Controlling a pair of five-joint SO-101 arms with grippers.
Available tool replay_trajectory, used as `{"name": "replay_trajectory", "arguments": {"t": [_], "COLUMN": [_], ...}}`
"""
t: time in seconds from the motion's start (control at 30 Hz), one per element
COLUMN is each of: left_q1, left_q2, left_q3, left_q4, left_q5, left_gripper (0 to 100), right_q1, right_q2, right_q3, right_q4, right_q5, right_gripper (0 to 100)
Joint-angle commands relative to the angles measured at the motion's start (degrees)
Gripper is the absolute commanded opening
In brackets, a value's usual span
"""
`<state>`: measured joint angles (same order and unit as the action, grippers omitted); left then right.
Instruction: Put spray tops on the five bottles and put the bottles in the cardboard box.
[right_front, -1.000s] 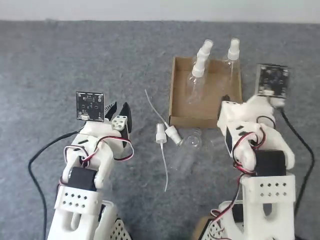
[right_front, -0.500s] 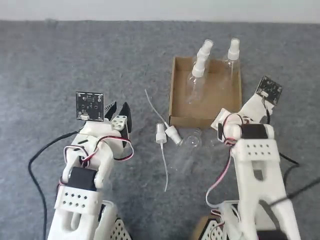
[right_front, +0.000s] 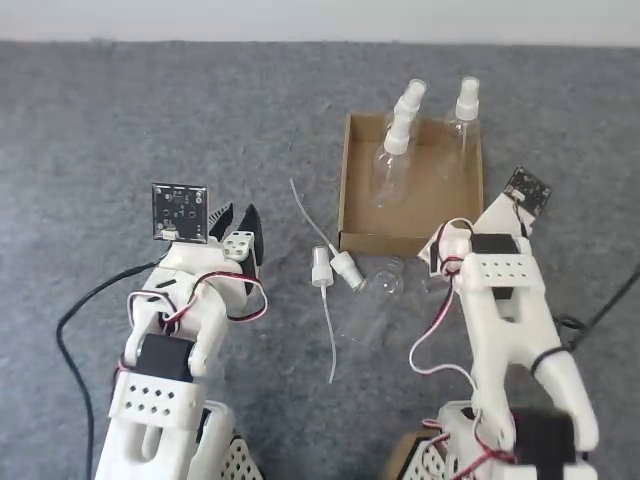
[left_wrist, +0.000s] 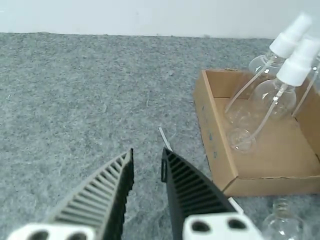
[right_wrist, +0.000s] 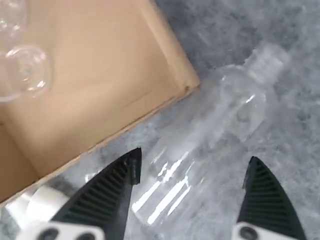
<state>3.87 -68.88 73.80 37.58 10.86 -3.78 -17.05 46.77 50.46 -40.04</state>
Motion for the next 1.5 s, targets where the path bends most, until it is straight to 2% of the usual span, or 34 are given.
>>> {"name": "replay_trajectory", "arguments": {"t": [0.0,0.2,0.33,0.47,0.57,0.67,0.77,0.97,1.03,1.17,1.37,1.47], "left_q1": [-0.44,-0.44,-0.44,-0.44,-0.44,-0.44,-0.44,-0.44,-0.44,-0.44,-0.35,-0.09], "left_q2": [-0.53,-0.53,-0.62,-0.62,-0.62,-0.62,-0.62,-0.62,-0.62,-0.62,-0.62,-0.62], "left_q3": [-0.22,-0.22,-0.31,-0.31,-0.31,-0.31,-0.31,-0.31,-0.31,-0.31,-0.31,-0.31], "left_q4": [-1.67,-1.67,-1.67,-1.58,-1.58,-1.58,-1.58,-1.58,-1.49,-1.49,-1.49,-1.49], "left_q5": [0.44,0.44,0.44,0.44,0.44,0.44,0.44,0.62,0.62,0.62,0.62,0.53], "left_gripper": [8,8,8,8,8,8,8,8,8,8,8,8], "right_q1": [2.51,9.01,14.2,24.13,33.01,38.11,38.73,38.11,37.85,37.23,36.97,35.65], "right_q2": [2.24,3.74,3.65,3.74,3.74,3.65,4.26,3.91,3.74,4.26,4.09,3.56], "right_q3": [-0.35,-0.35,-0.35,-0.35,-0.62,-0.7,-0.7,-0.79,-0.62,-0.7,-0.53,-1.58], "right_q4": [-3.56,0.13,5.14,7.34,6.9,6.9,6.9,6.9,7.25,7.08,8.84,10.77], "right_q5": [-0.79,1.67,11.16,23.21,36.57,56.7,78.68,107.52,115.08,116.57,116.48,111.91], "right_gripper": [27.9,27.8,27.7,27.7,27.7,27.7,27.7,27.9,28.1,28.8,37.4,37.2]}}
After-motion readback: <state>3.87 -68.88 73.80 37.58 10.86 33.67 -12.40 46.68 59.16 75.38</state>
